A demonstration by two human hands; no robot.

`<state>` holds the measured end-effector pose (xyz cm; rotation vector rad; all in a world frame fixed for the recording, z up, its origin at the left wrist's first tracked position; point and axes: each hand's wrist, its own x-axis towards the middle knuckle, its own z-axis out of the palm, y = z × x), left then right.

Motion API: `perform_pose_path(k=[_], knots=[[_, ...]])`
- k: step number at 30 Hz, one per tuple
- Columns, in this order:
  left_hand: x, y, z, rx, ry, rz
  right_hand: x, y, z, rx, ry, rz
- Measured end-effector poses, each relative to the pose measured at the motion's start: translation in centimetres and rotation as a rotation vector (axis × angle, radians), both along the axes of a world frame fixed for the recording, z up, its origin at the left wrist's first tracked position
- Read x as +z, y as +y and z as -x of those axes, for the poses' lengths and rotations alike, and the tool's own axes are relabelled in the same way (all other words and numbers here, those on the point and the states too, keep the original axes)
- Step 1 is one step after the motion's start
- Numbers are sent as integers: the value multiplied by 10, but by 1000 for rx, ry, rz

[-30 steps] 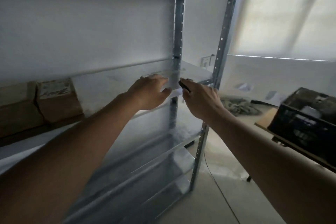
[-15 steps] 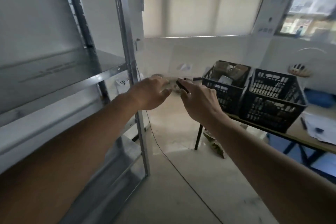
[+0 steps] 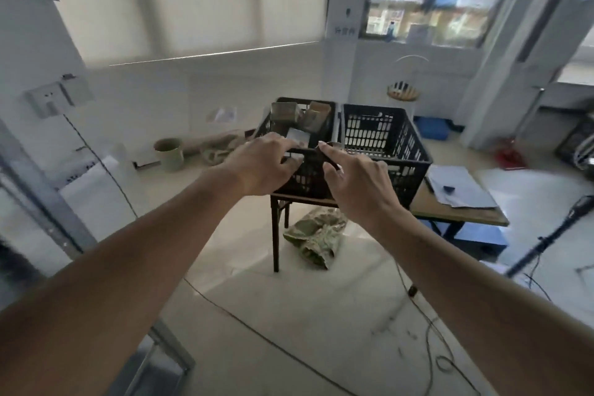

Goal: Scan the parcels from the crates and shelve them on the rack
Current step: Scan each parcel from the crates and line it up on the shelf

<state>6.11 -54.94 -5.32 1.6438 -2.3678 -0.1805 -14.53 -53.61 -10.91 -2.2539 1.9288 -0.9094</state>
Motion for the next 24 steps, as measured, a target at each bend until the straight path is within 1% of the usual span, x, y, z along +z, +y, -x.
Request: perform_pose_path(k=[6,12,18,24], knots=[[-18,-103,54,-138,3,-64,-18,-72,55,-149,38,-18],[-30,-187,133,-249,-46,-127,-40,-139,128,-266,32,-41],[-60,-274,233,-285,-65,-175,-68,-222,221,-327,63,-46],[-100,-350,322,-254,-93,-258,-107,-295,307,-330,-2,-139]])
